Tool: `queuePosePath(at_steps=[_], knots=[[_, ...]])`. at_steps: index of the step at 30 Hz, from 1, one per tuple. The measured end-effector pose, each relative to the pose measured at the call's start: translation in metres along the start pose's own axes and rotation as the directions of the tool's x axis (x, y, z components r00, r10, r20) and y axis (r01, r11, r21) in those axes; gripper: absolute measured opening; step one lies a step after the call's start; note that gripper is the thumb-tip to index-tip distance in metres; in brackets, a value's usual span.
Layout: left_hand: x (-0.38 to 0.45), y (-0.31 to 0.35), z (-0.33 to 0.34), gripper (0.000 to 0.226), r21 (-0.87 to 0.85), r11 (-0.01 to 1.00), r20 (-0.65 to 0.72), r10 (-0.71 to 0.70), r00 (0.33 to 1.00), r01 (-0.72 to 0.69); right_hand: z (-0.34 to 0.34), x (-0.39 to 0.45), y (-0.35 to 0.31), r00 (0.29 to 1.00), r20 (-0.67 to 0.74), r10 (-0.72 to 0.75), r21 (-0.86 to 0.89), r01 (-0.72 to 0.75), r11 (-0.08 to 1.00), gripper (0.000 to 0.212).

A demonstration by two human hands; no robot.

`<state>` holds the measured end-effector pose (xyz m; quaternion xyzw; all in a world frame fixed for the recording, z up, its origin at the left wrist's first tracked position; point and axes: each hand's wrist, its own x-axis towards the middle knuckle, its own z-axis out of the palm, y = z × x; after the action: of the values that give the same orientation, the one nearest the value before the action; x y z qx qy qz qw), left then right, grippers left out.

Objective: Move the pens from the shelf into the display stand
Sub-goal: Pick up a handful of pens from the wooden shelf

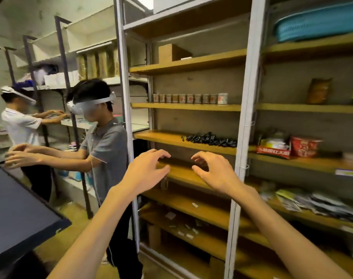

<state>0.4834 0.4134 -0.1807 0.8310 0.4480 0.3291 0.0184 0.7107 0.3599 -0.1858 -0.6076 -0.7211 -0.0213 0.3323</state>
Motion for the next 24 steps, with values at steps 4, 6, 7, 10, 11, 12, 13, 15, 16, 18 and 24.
queuePosePath(at_steps=[4, 6, 7, 10, 11, 12, 13, 15, 16, 18, 24], knots=[[0.036, -0.004, 0.039, 0.032, -0.024, 1.0, 0.01, 0.017, 1.0, -0.017, 0.011, 0.016, 0.041, 0.998, -0.005, 0.064, -0.005, -0.064, 0.998, 0.032], [0.055, -0.01, 0.059, 0.032, -0.026, 0.999, 0.022, 0.025, 0.999, -0.024, 0.019, 0.027, 0.06, 0.996, 0.001, 0.092, -0.021, -0.092, 0.996, 0.032], [0.065, -0.013, 0.069, 0.033, -0.03, 0.999, 0.029, 0.036, 0.999, -0.035, 0.024, 0.034, 0.069, 0.995, 0.004, 0.102, -0.03, -0.102, 0.994, 0.033], [0.101, -0.026, 0.097, 0.035, -0.029, 0.997, 0.034, 0.073, 0.997, -0.072, 0.037, 0.059, 0.095, 0.991, 0.006, 0.132, -0.057, -0.131, 0.99, 0.034], [0.113, -0.032, 0.105, 0.035, -0.034, 0.996, 0.031, 0.079, 0.996, -0.078, 0.041, 0.068, 0.103, 0.99, 0.002, 0.141, -0.063, -0.14, 0.988, 0.035], [0.125, -0.038, 0.113, 0.036, -0.047, 0.995, 0.028, 0.084, 0.996, -0.082, 0.045, 0.078, 0.11, 0.988, -0.005, 0.151, -0.066, -0.151, 0.986, 0.035], [0.138, -0.044, 0.121, 0.036, -0.062, 0.994, 0.026, 0.09, 0.996, -0.088, 0.05, 0.089, 0.116, 0.986, -0.016, 0.163, -0.068, -0.164, 0.984, 0.035], [0.162, -0.058, 0.137, 0.036, -0.086, 0.991, 0.027, 0.101, 0.995, -0.098, 0.059, 0.111, 0.128, 0.982, -0.035, 0.183, -0.071, -0.185, 0.98, 0.035], [0.173, -0.065, 0.145, 0.035, -0.095, 0.99, 0.028, 0.106, 0.994, -0.103, 0.063, 0.122, 0.134, 0.981, -0.041, 0.188, -0.071, -0.191, 0.979, 0.035], [0.197, -0.08, 0.16, 0.035, -0.108, 0.988, 0.034, 0.115, 0.993, -0.111, 0.074, 0.144, 0.146, 0.979, -0.063, 0.196, -0.064, -0.2, 0.978, 0.034], [0.27, -0.115, 0.199, 0.035, -0.13, 0.986, 0.088, 0.113, 0.99, -0.101, 0.1, 0.202, 0.192, 0.967, -0.075, 0.245, -0.047, -0.249, 0.967, 0.032]])
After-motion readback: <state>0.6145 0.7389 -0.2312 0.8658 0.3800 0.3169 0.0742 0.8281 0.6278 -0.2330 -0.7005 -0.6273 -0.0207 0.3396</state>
